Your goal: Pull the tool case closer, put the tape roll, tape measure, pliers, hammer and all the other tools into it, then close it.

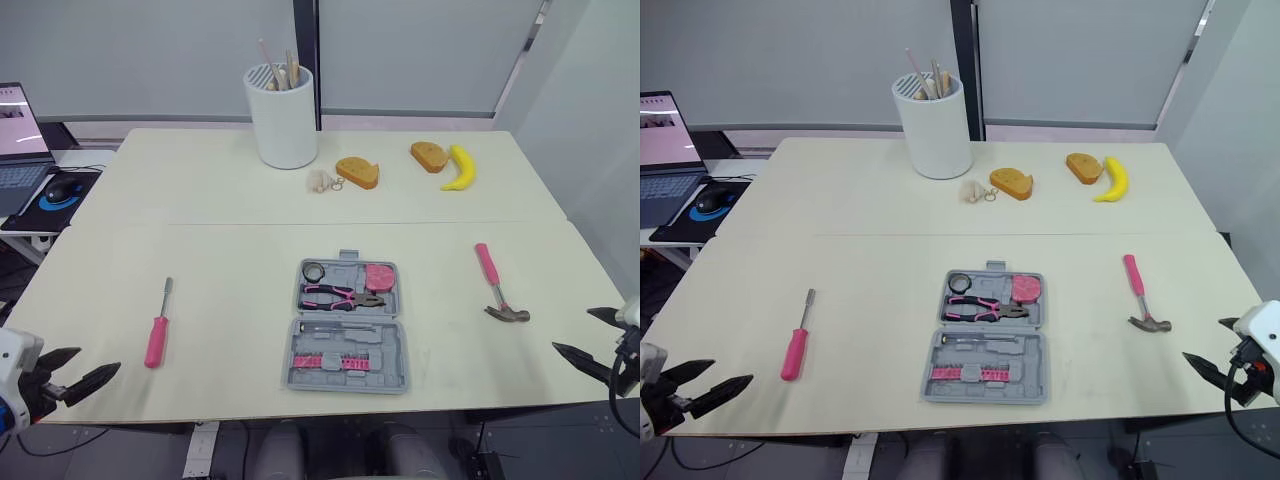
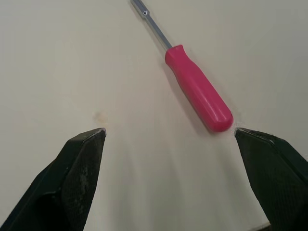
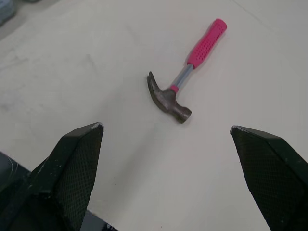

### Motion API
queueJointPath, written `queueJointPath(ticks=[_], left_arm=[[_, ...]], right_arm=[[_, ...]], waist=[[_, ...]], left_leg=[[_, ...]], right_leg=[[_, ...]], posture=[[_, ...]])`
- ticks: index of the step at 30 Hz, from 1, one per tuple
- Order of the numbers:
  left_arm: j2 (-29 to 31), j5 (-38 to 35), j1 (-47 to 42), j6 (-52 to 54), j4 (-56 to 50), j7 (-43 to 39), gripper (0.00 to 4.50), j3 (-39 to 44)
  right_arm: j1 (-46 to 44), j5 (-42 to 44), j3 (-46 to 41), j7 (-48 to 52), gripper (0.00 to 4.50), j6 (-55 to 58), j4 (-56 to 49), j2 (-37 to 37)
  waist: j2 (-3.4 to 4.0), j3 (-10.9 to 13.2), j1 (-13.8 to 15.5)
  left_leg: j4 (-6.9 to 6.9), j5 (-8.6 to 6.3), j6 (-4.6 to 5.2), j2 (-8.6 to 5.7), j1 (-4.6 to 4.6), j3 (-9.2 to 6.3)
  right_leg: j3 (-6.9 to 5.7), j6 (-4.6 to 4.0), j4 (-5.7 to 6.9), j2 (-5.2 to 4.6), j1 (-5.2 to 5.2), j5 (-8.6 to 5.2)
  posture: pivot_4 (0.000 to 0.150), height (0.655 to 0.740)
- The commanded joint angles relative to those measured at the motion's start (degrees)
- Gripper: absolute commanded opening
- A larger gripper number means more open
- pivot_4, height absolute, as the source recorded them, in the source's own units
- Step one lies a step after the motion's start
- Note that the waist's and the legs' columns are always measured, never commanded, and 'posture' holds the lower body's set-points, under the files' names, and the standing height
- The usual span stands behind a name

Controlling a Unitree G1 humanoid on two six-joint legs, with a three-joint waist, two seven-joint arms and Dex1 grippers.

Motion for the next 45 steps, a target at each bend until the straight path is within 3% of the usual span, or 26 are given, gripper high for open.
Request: queueJointPath(ticks=[1,11,18,26,33,39,42,45], left_arm=[[-0.5,-1.5,1.7,-0.6,-2.0,-0.3,4.46,1.4],[-1.2,-2.0,2.9,-1.5,-6.6,1.9,4.46,1.8],[-1.0,-2.5,-1.6,-1.6,-11.4,0.6,4.46,-1.9],[-0.4,-4.9,-10.8,-0.9,-24.6,-4.4,4.46,-12.4],[-0.8,-8.6,-25.9,6.3,-35.0,-6.8,4.46,-26.4],[-2.2,-10.9,-39.6,11.6,-38.0,-9.8,4.46,-36.2],[-2.9,-11.3,-42.4,13.2,-38.1,-9.7,4.46,-37.9],[-5.1,-11.9,-45.6,15.0,-39.5,-9.0,4.46,-40.6]], right_arm=[[-0.1,-0.2,-2.0,0.6,4.5,-1.7,0.3,-0.4],[-4.4,-1.2,1.8,0.7,4.5,-3.7,5.6,-2.2],[-5.7,-0.4,2.2,1.4,4.5,-3.8,5.7,-2.8],[-10.9,3.0,3.7,-0.5,4.5,2.4,1.3,-2.6],[-23.1,2.9,15.4,-10.4,4.5,14.1,-0.7,-0.1],[-38.1,-1.9,24.8,-24.3,4.5,25.3,10.3,7.8],[-41.1,-3.2,27.0,-26.2,4.5,25.5,15.2,9.2],[-46.8,-5.7,29.4,-29.6,4.5,22.1,28.3,12.6]], waist=[[0.01,0.0,0.0],[-0.02,-0.1,0.0],[-0.02,-0.1,0.0],[-0.01,-0.1,0.0],[-0.01,-0.1,-0.1],[0.03,0.0,-0.3],[0.12,0.0,-0.2],[0.1,0.0,-0.3]], left_leg=[[0.0,0.0,0.0,0.01,0.0,-0.01],[0.0,0.0,0.0,0.02,0.0,0.0],[0.01,0.0,0.0,0.0,0.01,0.01],[0.03,0.0,0.0,-0.01,-0.01,0.01],[0.06,0.01,-0.01,-0.05,-0.04,0.03],[0.07,0.03,-0.03,-0.05,-0.11,-0.01],[0.04,0.03,-0.03,-0.11,-0.13,0.01],[0.04,0.03,-0.03,-0.09,-0.25,0.02]], right_leg=[[-0.01,0.0,0.01,0.0,-0.01,0.0],[-0.01,-0.04,0.01,0.0,0.0,-0.01],[-0.01,-0.02,0.01,0.0,0.02,-0.01],[0.0,-0.05,0.02,0.03,0.02,0.03],[0.14,-0.11,0.02,0.15,0.01,0.17],[0.15,-0.11,0.09,0.35,-0.05,0.18],[0.19,-0.12,0.08,0.52,-0.05,0.18],[0.21,-0.12,0.05,0.55,-0.18,0.18]], posture=[[0.15,0.7303],[0.15,0.7303],[0.15,0.7303],[0.15,0.7303],[0.15,0.7303],[0.15,0.7303],[0.15,0.7303],[0.15,0.7303]])
